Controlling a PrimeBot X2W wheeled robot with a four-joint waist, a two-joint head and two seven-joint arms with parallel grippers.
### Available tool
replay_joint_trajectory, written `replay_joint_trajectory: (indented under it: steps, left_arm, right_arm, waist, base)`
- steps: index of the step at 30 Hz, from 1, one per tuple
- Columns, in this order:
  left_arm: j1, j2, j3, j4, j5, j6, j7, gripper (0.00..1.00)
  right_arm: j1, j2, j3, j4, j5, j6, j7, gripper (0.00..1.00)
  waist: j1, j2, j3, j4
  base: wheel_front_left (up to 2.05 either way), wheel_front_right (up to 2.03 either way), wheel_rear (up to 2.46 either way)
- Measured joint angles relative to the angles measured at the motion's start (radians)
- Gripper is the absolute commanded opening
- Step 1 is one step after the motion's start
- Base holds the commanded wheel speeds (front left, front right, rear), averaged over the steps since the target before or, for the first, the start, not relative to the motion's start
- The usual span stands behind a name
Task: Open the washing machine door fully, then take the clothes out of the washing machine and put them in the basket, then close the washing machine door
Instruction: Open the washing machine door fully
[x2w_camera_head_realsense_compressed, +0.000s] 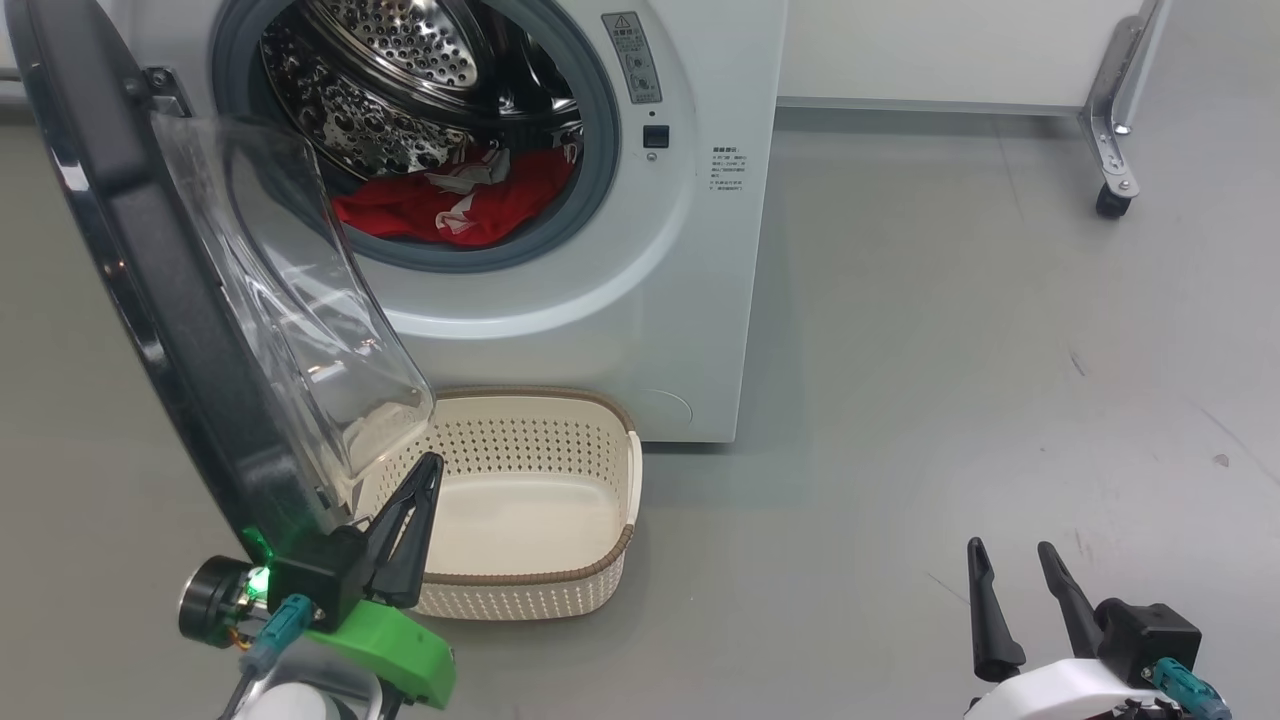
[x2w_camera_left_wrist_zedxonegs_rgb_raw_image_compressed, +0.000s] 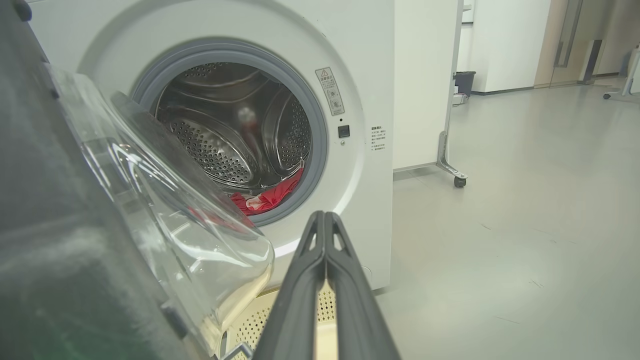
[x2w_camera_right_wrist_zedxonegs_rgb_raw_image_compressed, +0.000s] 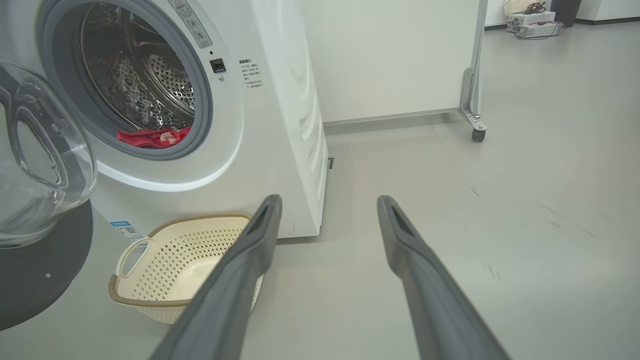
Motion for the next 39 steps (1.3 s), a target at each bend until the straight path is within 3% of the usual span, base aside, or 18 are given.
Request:
replay_joint_trajectory:
  steps: [17, 39]
  left_arm:
    - [0.005, 0.008, 0.056, 0.096, 0.0, 0.034, 0.014, 0.0]
    - [0.003, 0.006, 0.064, 0.125, -0.007, 0.041, -0.002, 0.0]
  right_arm:
    - [0.0, 0.007, -0.008, 0.016, -0.009, 0.011, 0.0, 1.0]
    - [0.0, 0.016, -0.03, 0.033, -0.018, 0.021, 0.0, 1.0]
  waist:
    - [0.0, 0.0, 0.004, -0.005]
    - [0.0, 0.0, 0.016, 0.015]
  base:
    - [0.0, 0.0, 0.0]
    - [0.0, 0.0, 0.0]
